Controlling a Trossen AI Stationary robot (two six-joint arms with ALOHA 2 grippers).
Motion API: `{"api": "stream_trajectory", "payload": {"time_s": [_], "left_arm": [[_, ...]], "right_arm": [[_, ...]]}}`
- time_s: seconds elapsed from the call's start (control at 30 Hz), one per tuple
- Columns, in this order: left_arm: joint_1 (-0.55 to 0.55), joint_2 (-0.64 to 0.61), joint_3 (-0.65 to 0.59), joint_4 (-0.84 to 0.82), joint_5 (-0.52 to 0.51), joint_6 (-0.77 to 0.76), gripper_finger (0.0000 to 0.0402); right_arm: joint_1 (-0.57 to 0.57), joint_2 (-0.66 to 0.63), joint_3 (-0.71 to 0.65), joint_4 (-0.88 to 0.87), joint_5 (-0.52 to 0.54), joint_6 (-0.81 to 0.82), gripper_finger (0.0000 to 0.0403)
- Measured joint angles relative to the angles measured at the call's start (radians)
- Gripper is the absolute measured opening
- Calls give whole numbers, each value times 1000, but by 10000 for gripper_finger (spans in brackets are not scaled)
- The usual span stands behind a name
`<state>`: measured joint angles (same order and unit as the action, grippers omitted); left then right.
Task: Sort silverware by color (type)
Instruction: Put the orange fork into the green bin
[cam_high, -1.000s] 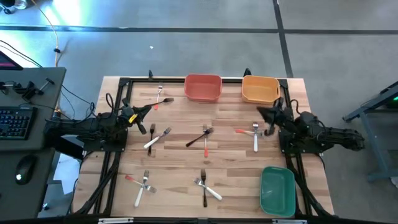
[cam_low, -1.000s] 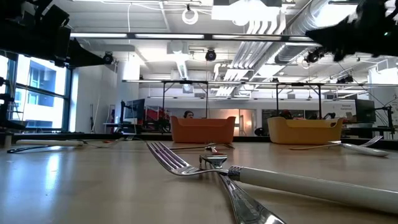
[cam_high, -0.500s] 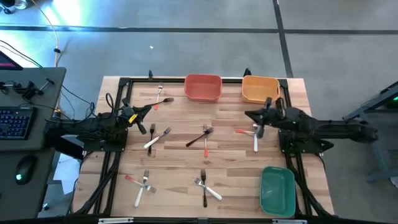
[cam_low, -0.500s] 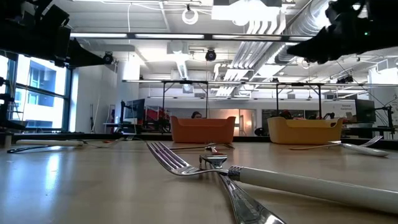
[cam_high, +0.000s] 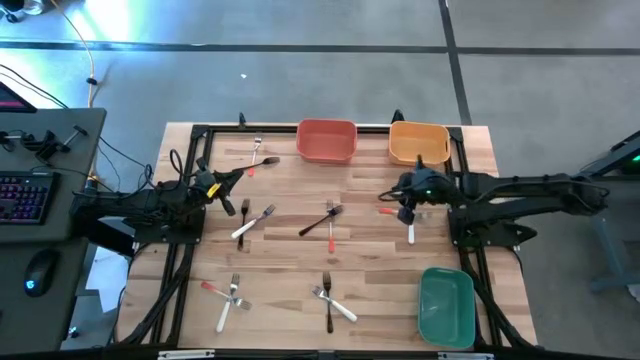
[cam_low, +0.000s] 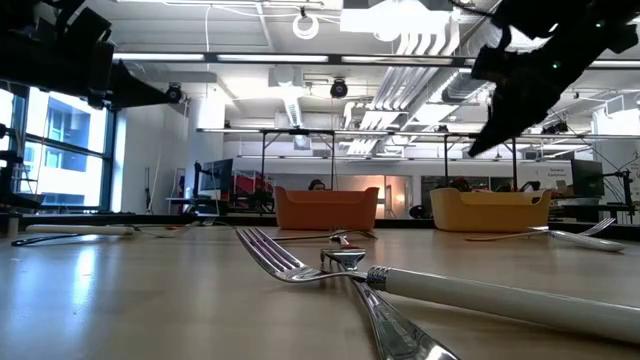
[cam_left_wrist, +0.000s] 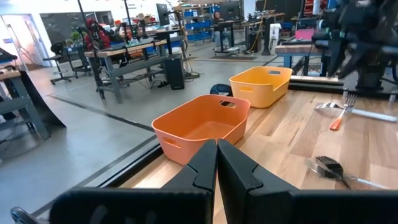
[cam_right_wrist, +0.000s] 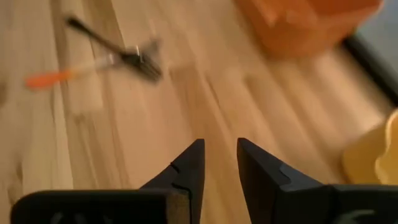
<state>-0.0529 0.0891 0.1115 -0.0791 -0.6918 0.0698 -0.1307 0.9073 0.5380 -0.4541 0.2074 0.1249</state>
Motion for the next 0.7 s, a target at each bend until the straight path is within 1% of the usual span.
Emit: {"api": "stream_trajectory", "payload": {"time_s": [0.13,0.27,0.33,0.43,0.5,0.63,0.7], "left_arm": [[0,0,0,2,0,-43,5],[0,0,0,2,0,-87,5],[0,0,0,2,0,-84,5],[0,0,0,2,9,-38,5],[0,0,0,3,42,-33,5],[0,0,0,3,152,-33,5],[0,0,0,1,183,-33,5]], "right_arm": [[0,107,43,-98,-48,43,78],[0,219,75,-169,-58,81,78],[0,270,89,-186,-58,84,78],[0,343,114,-202,-60,84,82],[0,386,133,-213,-63,85,88],[0,468,159,-242,-66,85,105],[0,505,172,-251,-66,85,114]]}}
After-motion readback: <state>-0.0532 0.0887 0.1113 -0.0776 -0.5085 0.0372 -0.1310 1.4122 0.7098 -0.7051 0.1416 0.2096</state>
